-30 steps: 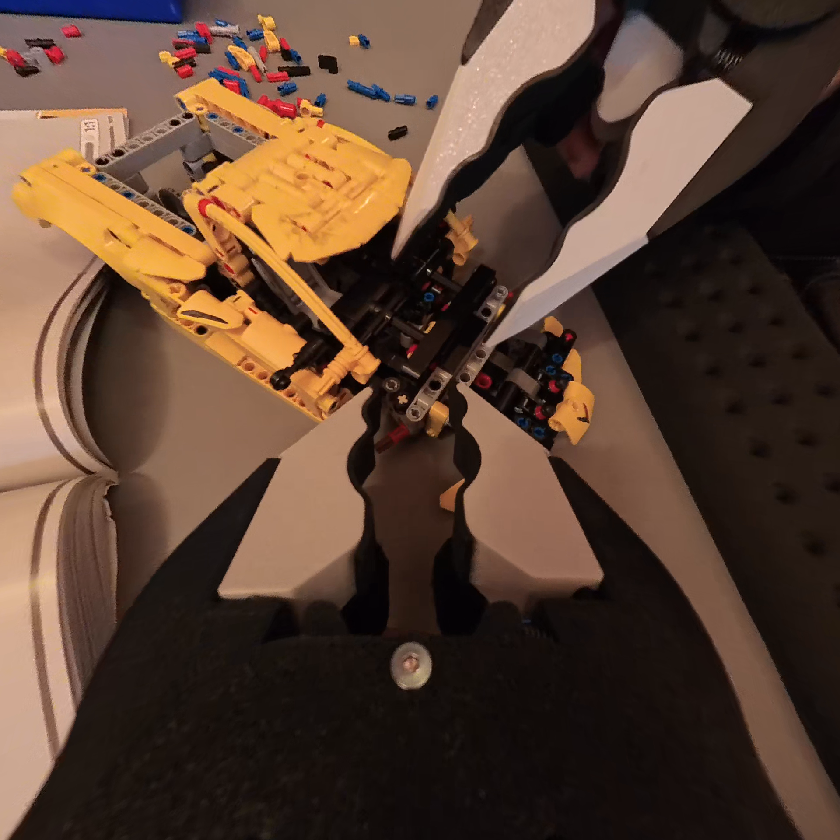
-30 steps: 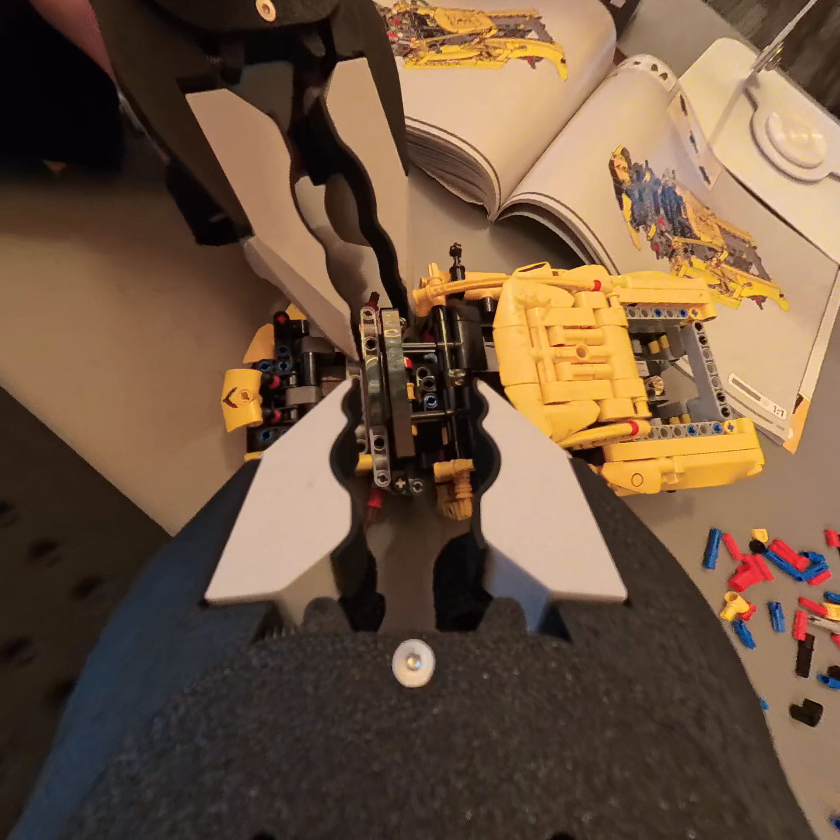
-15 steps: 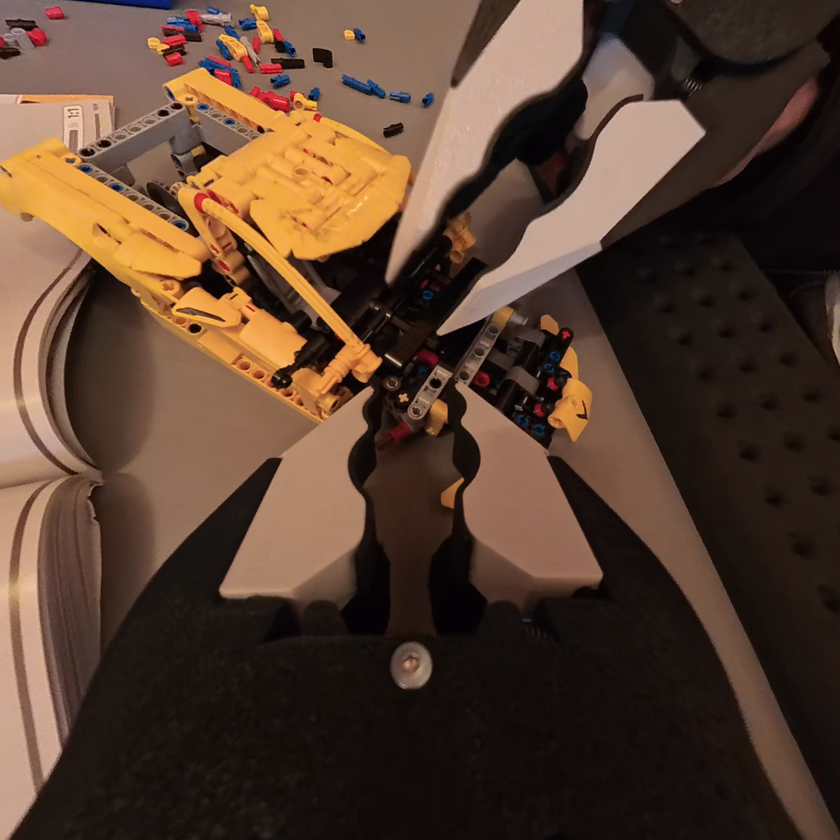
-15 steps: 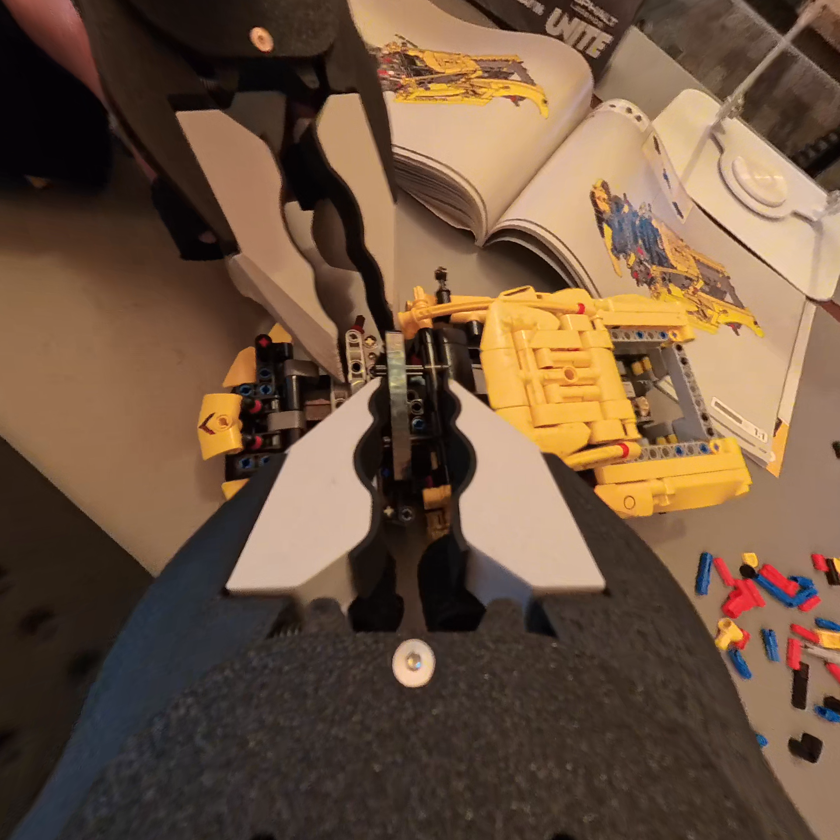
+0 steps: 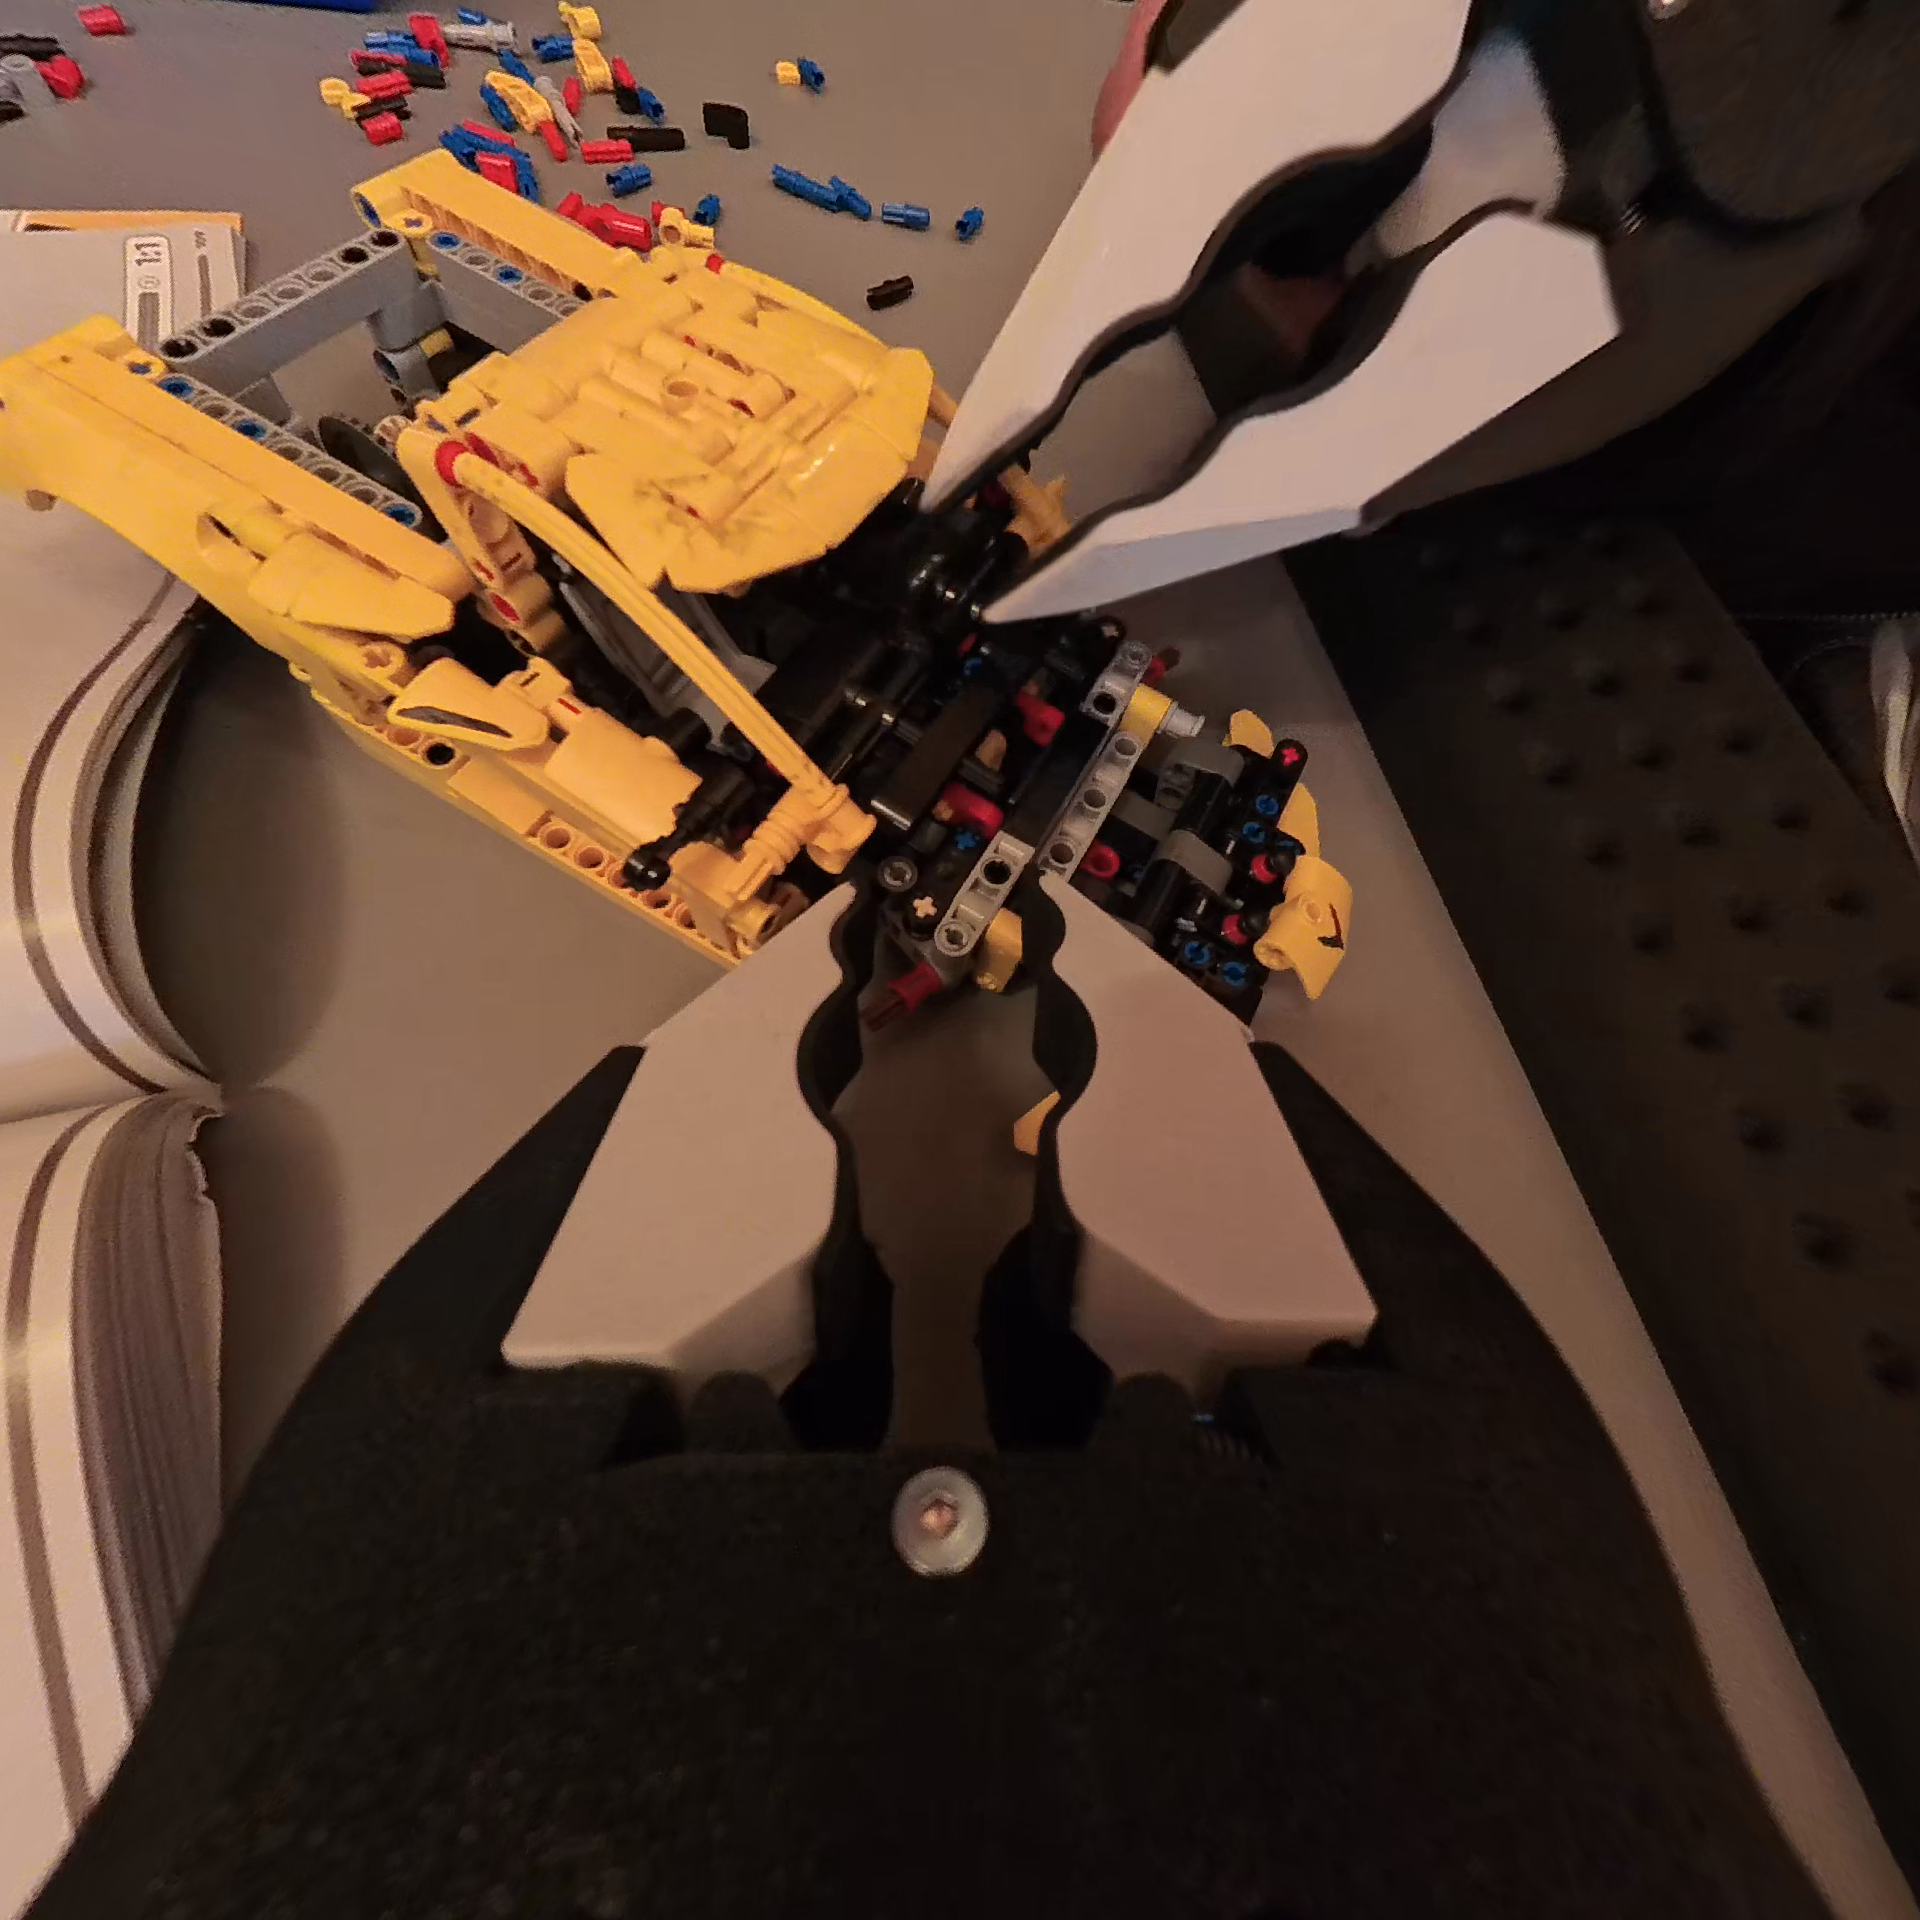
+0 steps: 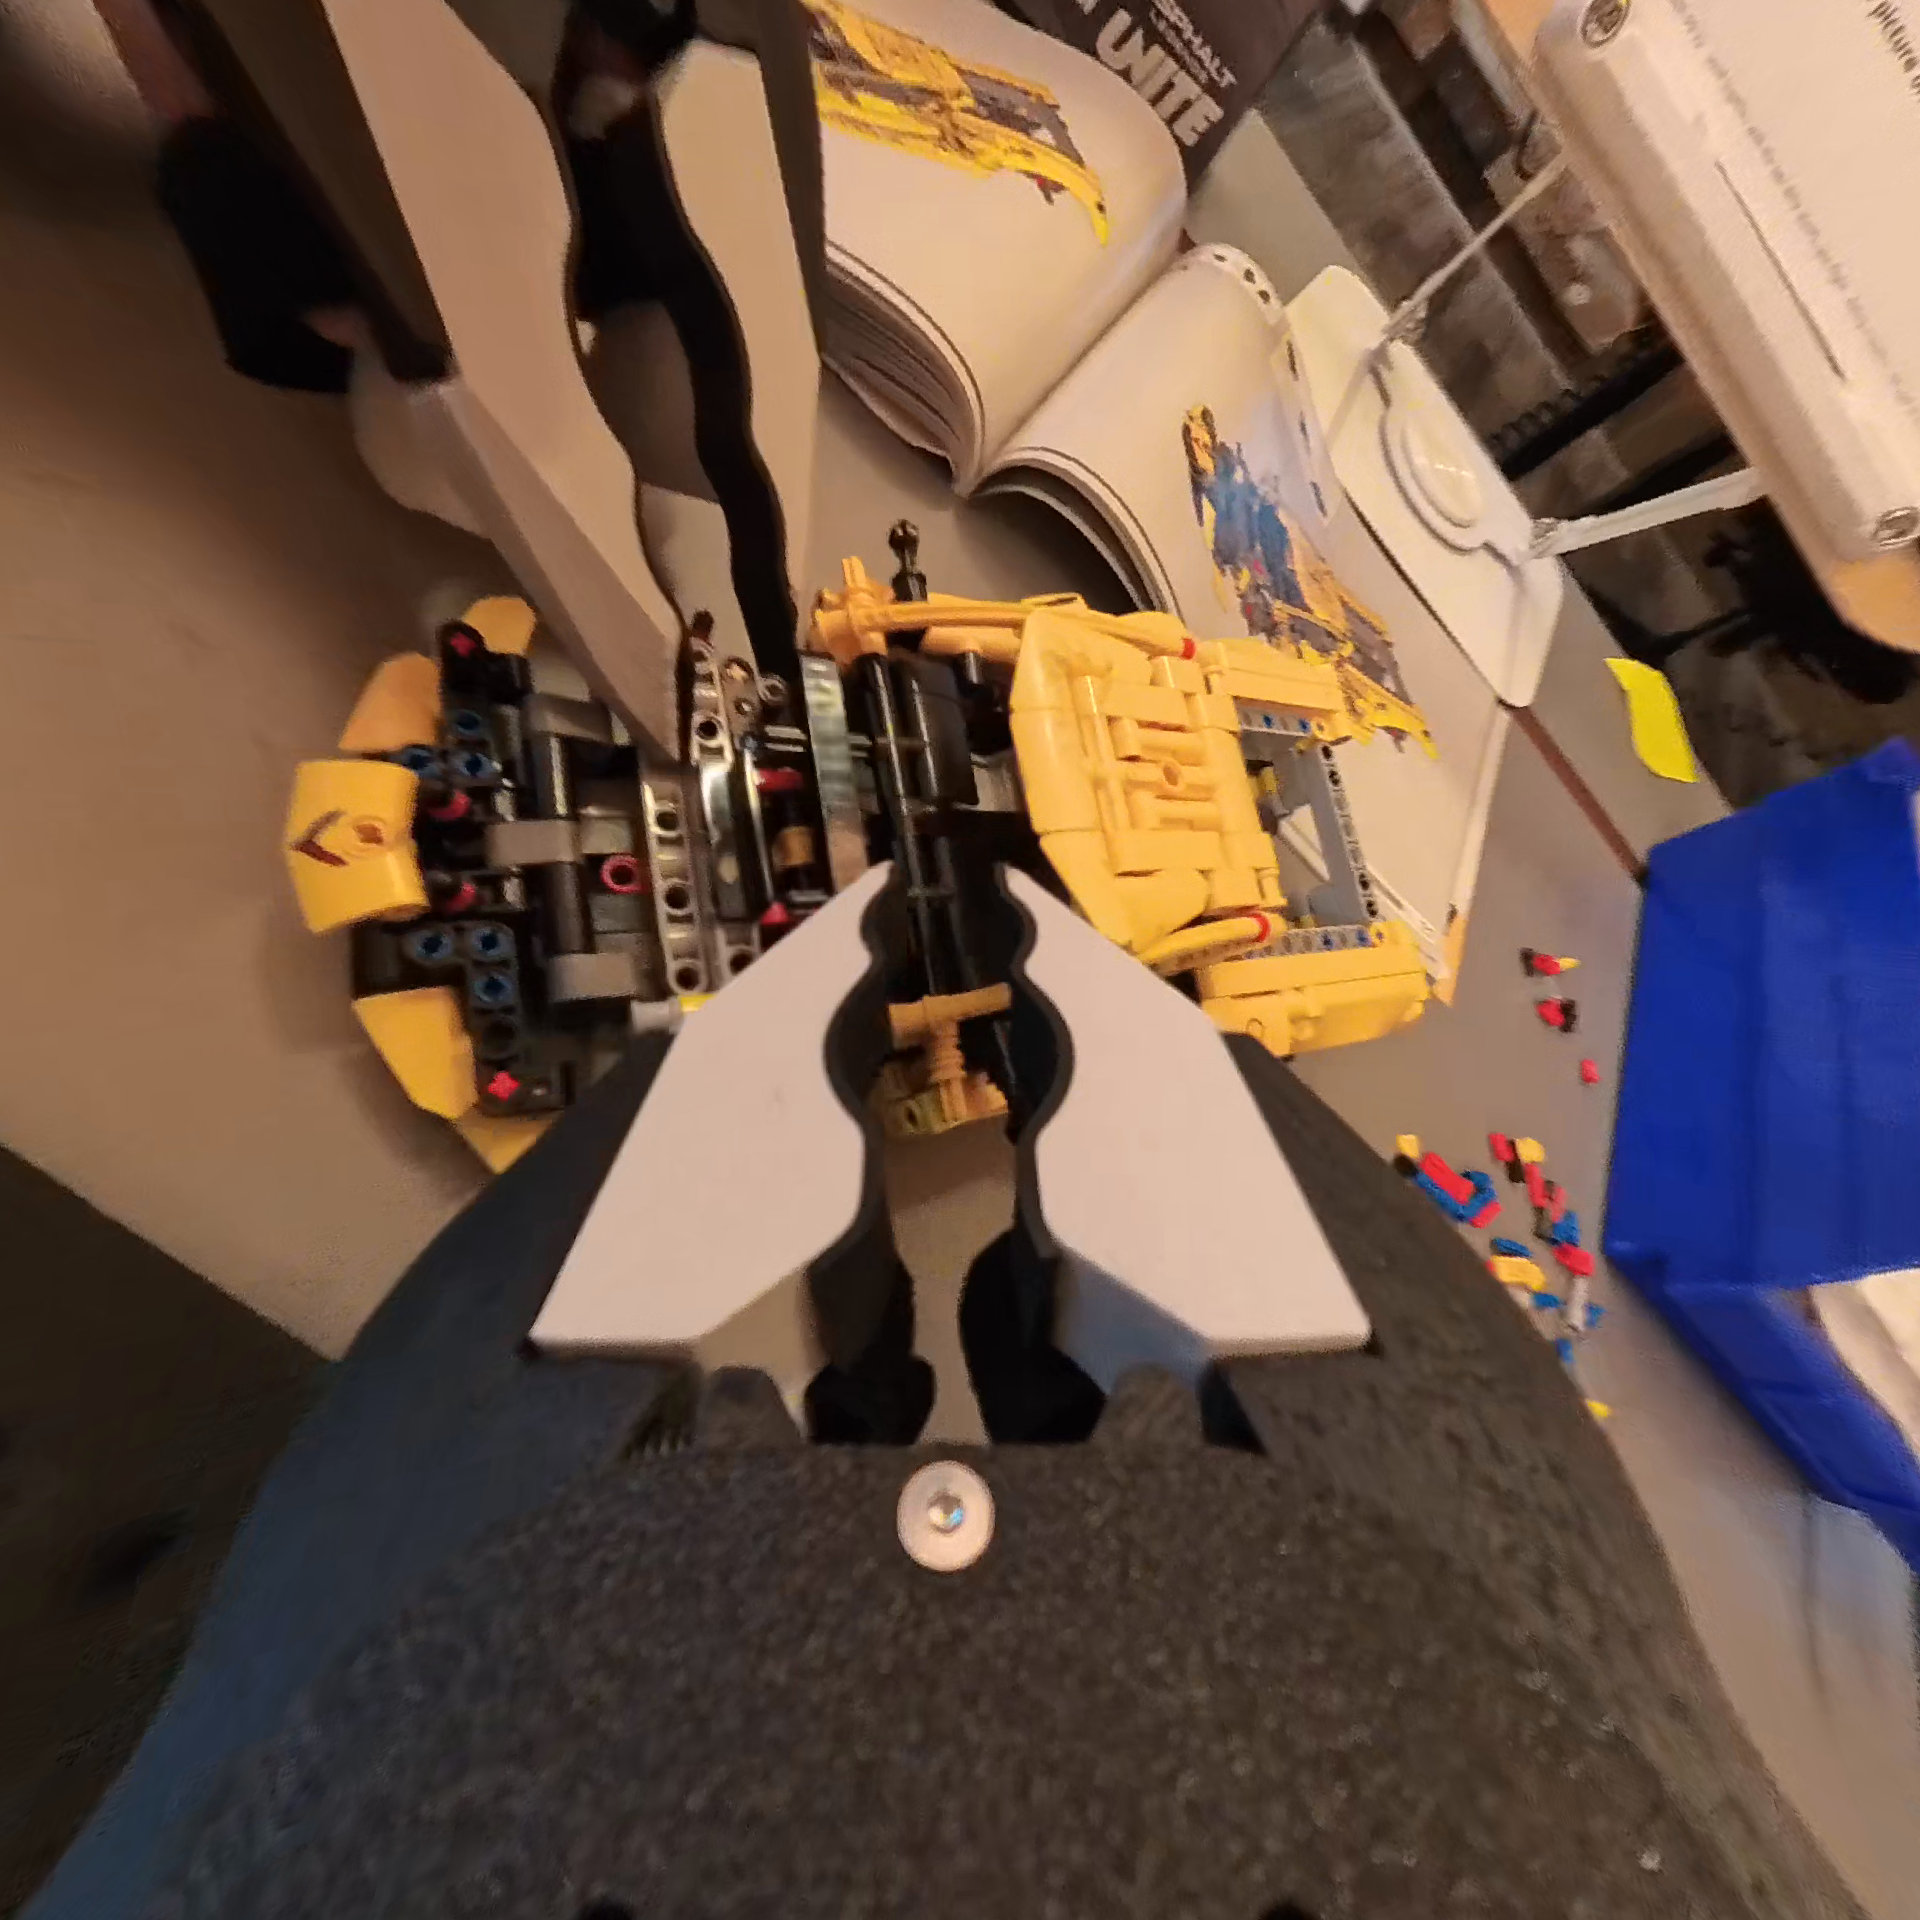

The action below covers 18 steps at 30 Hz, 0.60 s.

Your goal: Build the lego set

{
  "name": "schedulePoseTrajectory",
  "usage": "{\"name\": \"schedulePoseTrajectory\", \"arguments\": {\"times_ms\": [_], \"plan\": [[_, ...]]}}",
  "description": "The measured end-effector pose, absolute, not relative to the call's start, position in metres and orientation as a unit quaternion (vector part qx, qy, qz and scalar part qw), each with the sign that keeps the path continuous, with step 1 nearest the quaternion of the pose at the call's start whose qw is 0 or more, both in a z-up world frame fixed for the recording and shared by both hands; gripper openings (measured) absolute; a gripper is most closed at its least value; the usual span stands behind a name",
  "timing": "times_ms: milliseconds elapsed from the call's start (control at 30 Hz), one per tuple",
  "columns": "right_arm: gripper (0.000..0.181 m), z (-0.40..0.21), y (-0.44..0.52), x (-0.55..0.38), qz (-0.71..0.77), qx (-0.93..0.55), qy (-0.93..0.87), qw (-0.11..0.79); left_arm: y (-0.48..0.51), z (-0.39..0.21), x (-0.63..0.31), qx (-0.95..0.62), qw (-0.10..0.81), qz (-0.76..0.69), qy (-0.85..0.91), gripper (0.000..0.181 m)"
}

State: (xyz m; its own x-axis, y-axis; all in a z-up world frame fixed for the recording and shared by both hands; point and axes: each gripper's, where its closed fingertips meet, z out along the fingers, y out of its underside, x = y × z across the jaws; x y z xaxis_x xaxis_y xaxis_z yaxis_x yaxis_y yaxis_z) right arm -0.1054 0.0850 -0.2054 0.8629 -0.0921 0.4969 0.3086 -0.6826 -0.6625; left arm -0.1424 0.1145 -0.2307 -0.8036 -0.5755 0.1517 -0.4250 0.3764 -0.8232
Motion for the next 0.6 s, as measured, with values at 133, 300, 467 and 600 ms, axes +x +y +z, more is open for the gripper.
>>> {"name": "schedulePoseTrajectory", "arguments": {"times_ms": [133, 300, 467, 600], "plan": [[0.011, -0.205, 0.084, -0.109, -0.258, -0.879, -0.061, 0.396, 0.114, -0.231, -0.142, -0.303, 0.081, -0.469, 0.826, 0.028], [0.023, -0.211, 0.072, -0.116, -0.21, -0.897, -0.059, 0.384, 0.114, -0.231, -0.142, -0.302, 0.08, -0.469, 0.826, 0.028], [0.019, -0.212, 0.075, -0.113, -0.224, -0.896, -0.064, 0.379, 0.114, -0.231, -0.142, -0.302, 0.081, -0.469, 0.826, 0.028], [0.015, -0.21, 0.074, -0.117, -0.213, -0.898, -0.055, 0.382, 0.114, -0.231, -0.142, -0.302, 0.08, -0.469, 0.826, 0.028]]}}
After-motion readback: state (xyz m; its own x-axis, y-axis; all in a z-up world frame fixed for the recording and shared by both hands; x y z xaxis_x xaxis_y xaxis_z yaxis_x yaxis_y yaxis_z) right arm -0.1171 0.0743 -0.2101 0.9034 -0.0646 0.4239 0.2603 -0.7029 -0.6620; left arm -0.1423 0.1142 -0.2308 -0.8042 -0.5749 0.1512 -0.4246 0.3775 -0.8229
